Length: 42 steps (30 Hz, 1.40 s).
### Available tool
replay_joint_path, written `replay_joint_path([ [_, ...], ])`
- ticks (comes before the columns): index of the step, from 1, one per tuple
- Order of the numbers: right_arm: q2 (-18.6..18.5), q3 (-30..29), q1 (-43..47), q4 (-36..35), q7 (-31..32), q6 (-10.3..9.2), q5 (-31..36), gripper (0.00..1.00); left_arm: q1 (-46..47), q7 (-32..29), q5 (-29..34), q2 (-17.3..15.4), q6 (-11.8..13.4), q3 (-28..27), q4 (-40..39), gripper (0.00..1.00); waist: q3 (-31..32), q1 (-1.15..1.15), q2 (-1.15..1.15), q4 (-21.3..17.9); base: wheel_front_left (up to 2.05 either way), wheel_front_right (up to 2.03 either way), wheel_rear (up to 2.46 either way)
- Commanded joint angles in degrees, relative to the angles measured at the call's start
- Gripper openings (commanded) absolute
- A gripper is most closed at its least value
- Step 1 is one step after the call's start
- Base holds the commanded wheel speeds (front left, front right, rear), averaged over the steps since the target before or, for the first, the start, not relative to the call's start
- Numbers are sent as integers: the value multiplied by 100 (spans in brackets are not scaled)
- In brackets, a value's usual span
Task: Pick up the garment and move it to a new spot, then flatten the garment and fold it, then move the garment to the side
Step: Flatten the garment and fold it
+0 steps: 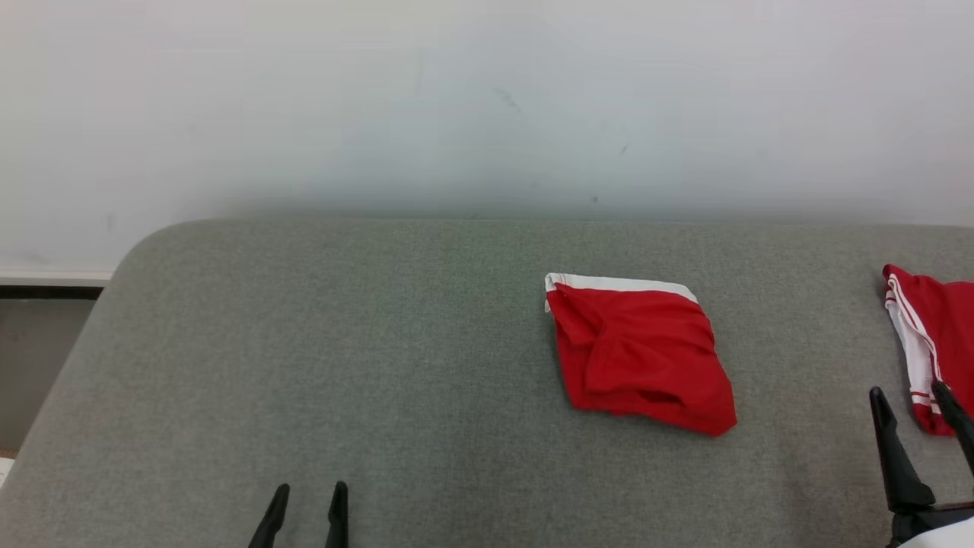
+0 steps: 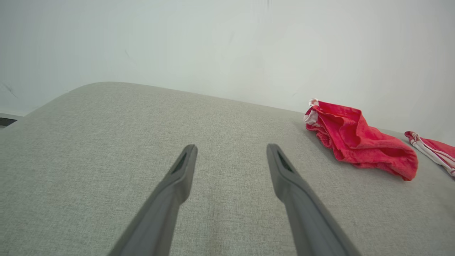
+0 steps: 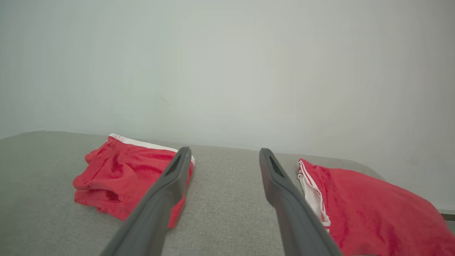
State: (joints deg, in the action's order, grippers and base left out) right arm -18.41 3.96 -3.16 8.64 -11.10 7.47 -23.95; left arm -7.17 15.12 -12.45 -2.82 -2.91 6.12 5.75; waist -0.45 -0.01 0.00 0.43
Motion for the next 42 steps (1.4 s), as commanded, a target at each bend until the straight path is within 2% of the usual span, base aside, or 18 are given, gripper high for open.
replay_joint_path([
  [1,-76,-104,107,68,-74,2,116,100,-85,-1,35,-19,16,-40,-34,100,28,1,0,-20,0,0,0],
  [6,-81,-256,-59,120,-164,2,226,100,-34,-1,114,-19,-56,-50,-123,100,-104,1,0,54,0,0,0],
  [10,-120,-62,-408,125,-129,2,349,100,140,-1,180,-19,-103,-25,-173,100,-334,1,0,201,0,0,0],
  [11,-132,33,-533,153,-99,2,367,84,186,-1,200,-19,-115,-4,-173,100,-401,1,0,253,0,0,0],
  [12,-163,140,-658,186,-51,2,408,46,237,-1,204,-19,-127,26,-168,100,-472,1,0,316,0,0,0],
  [15,-210,449,-1081,359,65,2,440,4,412,-2,189,-20,-156,120,-147,100,-678,1,0,522,0,0,0],
  [16,-223,561,-1228,445,97,2,469,0,471,-2,166,-20,-153,149,-140,100,-749,1,0,589,0,0,0],
  [20,-147,869,-1685,806,242,1,474,0,593,-2,96,-19,-124,252,-124,100,-926,1,0,771,0,0,0],
  [31,155,1606,-2747,2507,341,1,640,0,851,-2,-114,-19,-16,462,-13,100,-1312,1,0,1251,0,0,0],
  [42,490,2326,-2740,3004,22,1,628,0,708,-1,-181,-20,97,473,5,100,-1113,1,0,1235,0,0,0],
])
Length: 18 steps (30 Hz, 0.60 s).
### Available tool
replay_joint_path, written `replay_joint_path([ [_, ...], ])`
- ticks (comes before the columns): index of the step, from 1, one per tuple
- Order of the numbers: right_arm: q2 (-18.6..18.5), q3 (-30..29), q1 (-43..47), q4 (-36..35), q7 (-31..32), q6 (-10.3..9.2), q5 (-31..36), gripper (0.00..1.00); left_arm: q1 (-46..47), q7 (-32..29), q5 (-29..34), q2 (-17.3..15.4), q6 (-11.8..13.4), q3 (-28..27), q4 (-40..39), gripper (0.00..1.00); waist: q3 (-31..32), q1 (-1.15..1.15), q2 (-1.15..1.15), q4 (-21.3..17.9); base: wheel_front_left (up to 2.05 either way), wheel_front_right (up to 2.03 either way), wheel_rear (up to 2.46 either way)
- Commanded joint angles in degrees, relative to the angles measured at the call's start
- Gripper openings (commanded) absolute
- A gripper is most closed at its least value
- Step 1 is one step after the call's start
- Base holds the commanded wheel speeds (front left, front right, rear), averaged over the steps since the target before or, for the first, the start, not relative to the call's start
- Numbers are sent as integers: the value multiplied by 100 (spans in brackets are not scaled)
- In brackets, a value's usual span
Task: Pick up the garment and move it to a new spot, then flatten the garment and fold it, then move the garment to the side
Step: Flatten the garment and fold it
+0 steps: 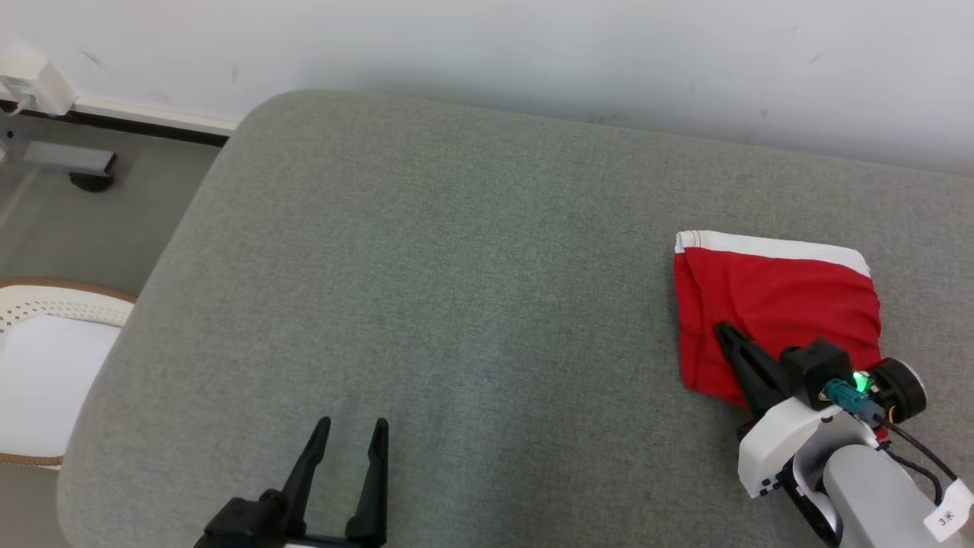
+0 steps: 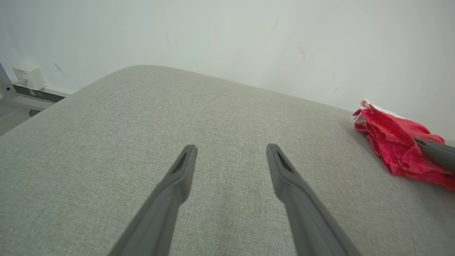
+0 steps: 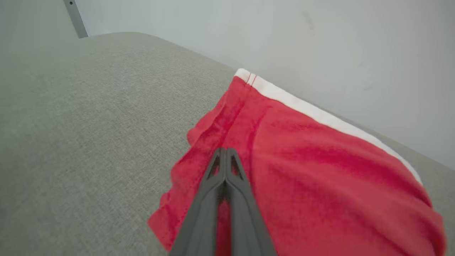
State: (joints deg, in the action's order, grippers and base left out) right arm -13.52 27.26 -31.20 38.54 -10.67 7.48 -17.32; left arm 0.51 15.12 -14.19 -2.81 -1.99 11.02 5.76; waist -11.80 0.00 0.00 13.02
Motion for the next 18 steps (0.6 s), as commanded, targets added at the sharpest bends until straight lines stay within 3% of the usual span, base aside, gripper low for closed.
replay_joint_path([
  [1,-4,62,78,17,-54,1,-38,0,-76,-1,-8,-20,15,-21,-3,100,37,0,0,-47,0,0,0],
  [9,123,555,212,225,112,0,-190,0,-132,-1,-5,-21,21,-64,40,100,191,0,0,-267,0,0,0],
  [18,132,701,486,-251,-279,0,-496,0,-294,-1,147,-21,-26,-257,47,100,566,0,0,-682,0,0,0],
])
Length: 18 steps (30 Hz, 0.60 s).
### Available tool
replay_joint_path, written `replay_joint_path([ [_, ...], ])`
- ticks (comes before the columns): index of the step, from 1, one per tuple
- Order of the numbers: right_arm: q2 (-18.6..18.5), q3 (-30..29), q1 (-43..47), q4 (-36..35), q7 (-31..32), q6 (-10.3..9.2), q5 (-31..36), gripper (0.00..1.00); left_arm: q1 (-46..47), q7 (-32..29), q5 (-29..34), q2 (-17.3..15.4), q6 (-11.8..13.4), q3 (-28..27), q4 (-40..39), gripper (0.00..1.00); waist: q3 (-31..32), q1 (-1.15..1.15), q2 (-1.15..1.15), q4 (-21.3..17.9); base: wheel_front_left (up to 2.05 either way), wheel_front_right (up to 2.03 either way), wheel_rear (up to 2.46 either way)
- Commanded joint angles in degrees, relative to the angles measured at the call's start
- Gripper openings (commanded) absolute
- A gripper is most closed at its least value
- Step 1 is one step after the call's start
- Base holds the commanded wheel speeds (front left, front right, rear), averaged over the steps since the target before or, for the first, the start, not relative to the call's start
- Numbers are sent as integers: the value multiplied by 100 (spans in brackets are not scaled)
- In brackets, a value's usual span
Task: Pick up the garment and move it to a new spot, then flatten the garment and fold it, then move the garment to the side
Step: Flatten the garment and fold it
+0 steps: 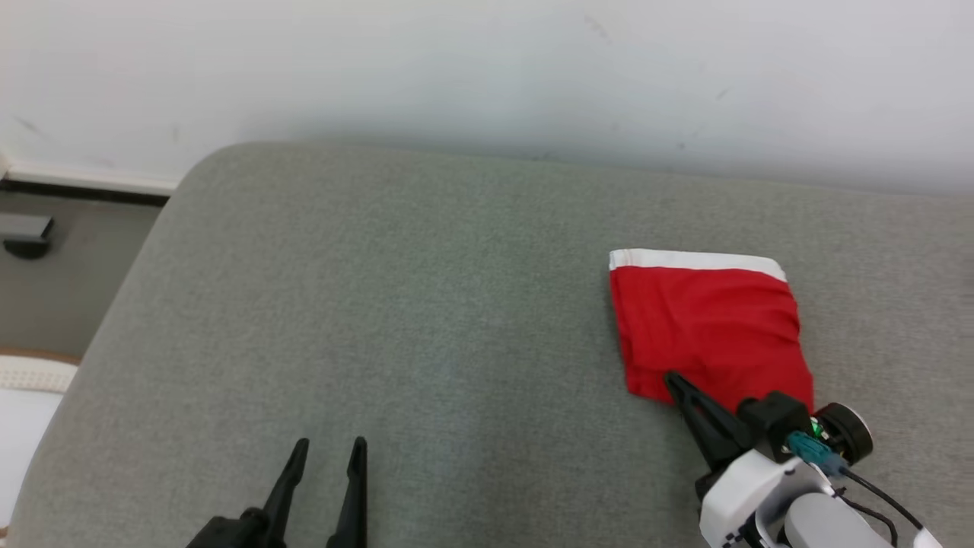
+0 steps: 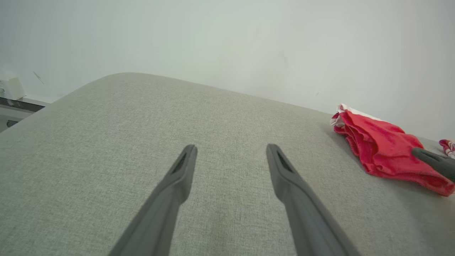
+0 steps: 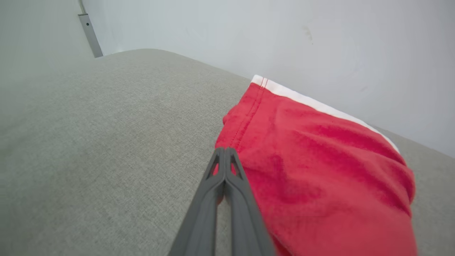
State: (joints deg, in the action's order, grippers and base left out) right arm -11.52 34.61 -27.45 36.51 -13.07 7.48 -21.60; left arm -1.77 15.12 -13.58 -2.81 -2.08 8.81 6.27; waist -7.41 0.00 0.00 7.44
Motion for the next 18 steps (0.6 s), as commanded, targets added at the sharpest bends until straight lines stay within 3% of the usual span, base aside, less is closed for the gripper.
replay_joint_path([
  [1,-109,-87,176,-139,-71,0,-97,0,-93,-1,107,-21,-18,-53,-9,100,180,0,0,-177,0,0,0],
  [4,-253,-303,436,-467,-131,0,-95,0,-152,-1,151,-21,-49,-127,-9,100,317,0,0,-326,0,0,0],
  [5,-314,-406,537,-579,-158,0,-44,14,-186,-2,154,-22,-67,-159,1,100,365,0,0,-372,0,0,0],
  [6,-376,-535,648,-699,-177,0,5,45,-223,-2,167,-21,-73,-176,17,100,408,0,0,-414,0,0,0],
  [7,-423,-675,772,-823,-170,1,10,98,-248,-1,192,-21,-85,-204,30,100,453,0,0,-453,0,0,0],
  [18,-510,-2455,2185,-2287,-211,0,341,100,-589,-1,268,-21,-183,-406,123,100,823,0,0,-830,0,0,0],
])
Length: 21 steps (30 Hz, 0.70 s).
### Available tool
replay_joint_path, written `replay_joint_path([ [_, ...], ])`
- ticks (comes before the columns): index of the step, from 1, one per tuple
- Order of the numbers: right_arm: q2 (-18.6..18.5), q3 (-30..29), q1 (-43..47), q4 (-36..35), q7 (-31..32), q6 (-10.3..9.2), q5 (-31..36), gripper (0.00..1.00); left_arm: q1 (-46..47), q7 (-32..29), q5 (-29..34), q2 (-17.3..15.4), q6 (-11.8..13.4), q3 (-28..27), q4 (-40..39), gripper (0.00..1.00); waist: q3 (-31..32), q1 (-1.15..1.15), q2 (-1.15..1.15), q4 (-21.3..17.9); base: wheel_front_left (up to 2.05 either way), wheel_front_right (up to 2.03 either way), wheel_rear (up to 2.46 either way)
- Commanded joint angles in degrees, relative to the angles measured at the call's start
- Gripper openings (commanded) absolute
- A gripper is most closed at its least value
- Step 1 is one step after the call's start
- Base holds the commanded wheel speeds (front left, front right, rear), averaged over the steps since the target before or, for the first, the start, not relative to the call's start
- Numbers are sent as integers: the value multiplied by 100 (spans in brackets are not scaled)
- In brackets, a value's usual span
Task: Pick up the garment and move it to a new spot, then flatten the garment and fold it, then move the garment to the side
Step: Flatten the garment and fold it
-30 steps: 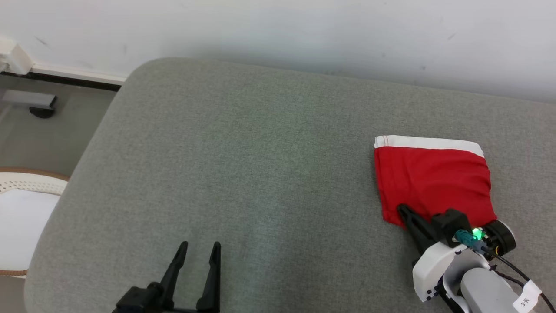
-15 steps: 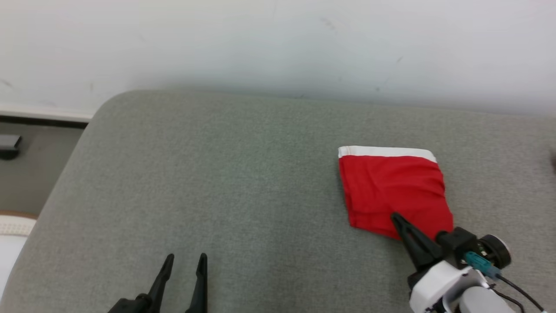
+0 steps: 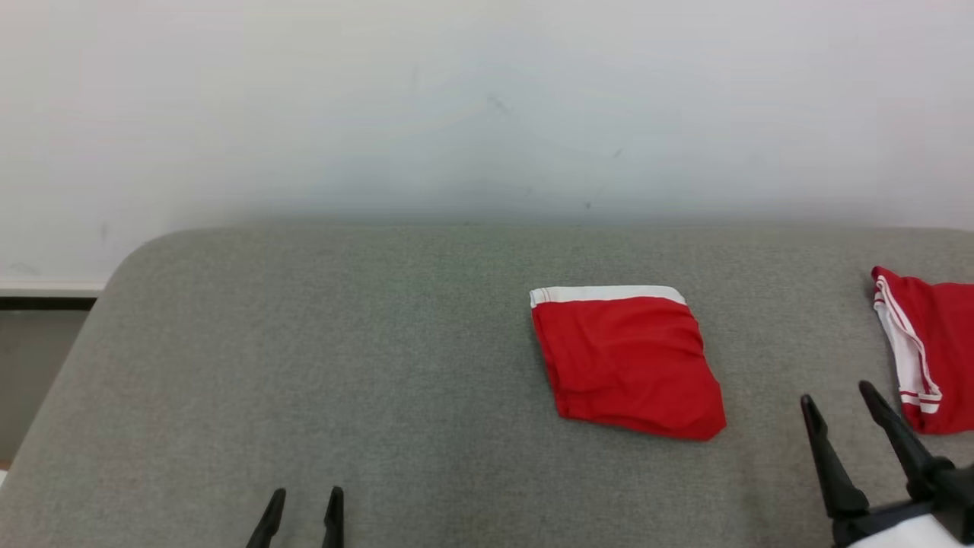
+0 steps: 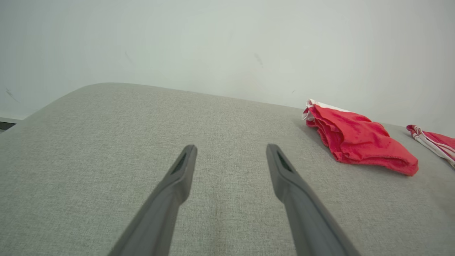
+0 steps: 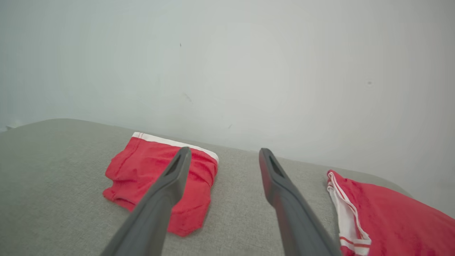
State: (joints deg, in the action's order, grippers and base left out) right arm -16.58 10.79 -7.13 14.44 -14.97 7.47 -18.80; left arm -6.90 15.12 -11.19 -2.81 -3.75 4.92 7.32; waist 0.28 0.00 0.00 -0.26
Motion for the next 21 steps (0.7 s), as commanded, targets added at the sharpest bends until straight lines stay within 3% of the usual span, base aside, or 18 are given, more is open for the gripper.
replay_joint_path([
  [1,-2,-188,286,-175,-20,2,93,100,-106,-1,28,-21,-20,-24,31,100,77,0,0,-80,0,0,0],
  [12,280,-943,1283,-469,-19,1,355,100,-330,-1,23,-21,-61,-169,150,100,279,0,0,-162,0,0,0],
  [21,485,-1060,1519,-367,-19,1,448,100,-426,-1,48,-21,-77,-213,218,100,358,0,0,-236,0,0,0],
])
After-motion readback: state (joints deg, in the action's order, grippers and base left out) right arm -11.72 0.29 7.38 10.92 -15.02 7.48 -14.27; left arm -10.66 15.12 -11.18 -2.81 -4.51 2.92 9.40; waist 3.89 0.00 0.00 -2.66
